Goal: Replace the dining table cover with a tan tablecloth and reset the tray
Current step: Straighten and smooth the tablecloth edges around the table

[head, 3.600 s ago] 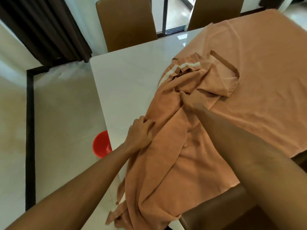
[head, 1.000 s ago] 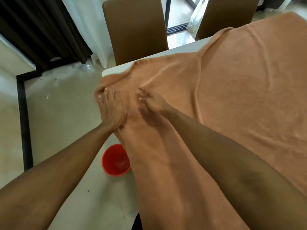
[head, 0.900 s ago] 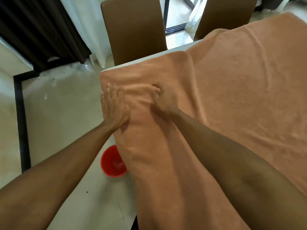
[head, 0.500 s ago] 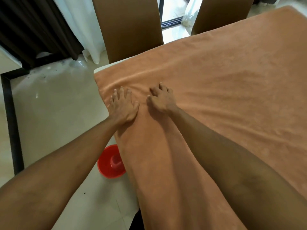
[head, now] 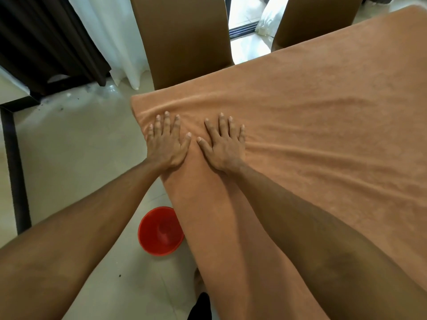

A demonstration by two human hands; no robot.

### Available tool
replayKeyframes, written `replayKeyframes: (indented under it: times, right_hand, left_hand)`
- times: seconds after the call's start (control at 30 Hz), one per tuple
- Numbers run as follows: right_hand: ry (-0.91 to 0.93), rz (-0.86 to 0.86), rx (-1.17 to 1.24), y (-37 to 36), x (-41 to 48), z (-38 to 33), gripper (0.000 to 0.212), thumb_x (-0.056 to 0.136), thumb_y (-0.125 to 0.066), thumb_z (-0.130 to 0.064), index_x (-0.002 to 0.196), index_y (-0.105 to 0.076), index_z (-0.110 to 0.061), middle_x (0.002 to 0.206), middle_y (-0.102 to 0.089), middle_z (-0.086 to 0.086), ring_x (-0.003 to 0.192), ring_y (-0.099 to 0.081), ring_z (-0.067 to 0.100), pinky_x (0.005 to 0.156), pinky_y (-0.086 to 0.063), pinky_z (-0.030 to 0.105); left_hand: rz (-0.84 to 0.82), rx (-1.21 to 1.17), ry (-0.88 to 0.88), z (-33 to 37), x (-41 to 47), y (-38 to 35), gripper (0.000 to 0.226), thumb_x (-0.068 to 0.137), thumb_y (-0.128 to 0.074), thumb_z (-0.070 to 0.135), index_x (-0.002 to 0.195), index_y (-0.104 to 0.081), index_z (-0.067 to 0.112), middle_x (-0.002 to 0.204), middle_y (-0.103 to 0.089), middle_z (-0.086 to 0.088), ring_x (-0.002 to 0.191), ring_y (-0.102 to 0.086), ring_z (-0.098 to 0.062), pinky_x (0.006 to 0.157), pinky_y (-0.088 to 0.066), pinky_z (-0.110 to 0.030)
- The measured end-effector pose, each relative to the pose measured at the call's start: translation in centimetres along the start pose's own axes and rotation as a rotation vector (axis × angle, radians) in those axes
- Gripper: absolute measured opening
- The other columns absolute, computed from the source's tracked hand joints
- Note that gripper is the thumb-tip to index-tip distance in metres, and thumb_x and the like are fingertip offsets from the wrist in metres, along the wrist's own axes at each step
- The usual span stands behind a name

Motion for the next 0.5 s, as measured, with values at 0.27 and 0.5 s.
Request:
replayKeyframes:
  times: [0.27,0.5]
  right_hand:
    - [-0.019,0.021,-0.037,0.1,3.1,-1.9,0.072,0.097,-0.011,-0.069,0.16,-0.008,-0.036,0.169,0.003,0.008,0.155,0.007,0.031,0.119,0.013,0.055]
    - [-0.028,0.038,-0.012,0.2,4.3,-3.4,0.065,0.1,-0.018,-0.063,0.158,-0.019,-0.034,0.169,-0.005,0.008,0.155,0.0,0.031,0.119,0.009,0.062]
  left_hand:
    - [0.009,0.0,-0.026,-1.7,3.7,0.8,0.073,0.099,-0.014,0.063,0.159,0.001,0.024,0.166,0.011,-0.009,0.152,0.015,-0.029,0.12,0.009,-0.048]
    - [0.114,0.0,0.054,-2.9,4.4,1.5,0.077,0.093,-0.015,0.073,0.158,-0.01,0.034,0.166,0.0,-0.012,0.152,0.006,-0.035,0.119,0.006,-0.057]
Point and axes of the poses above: each hand's wrist, its own x-axis towards the middle knuckle, its own y-axis out of the back of the hand, z = x × y, the point moved 5 cm from there along x, towards the middle knuckle
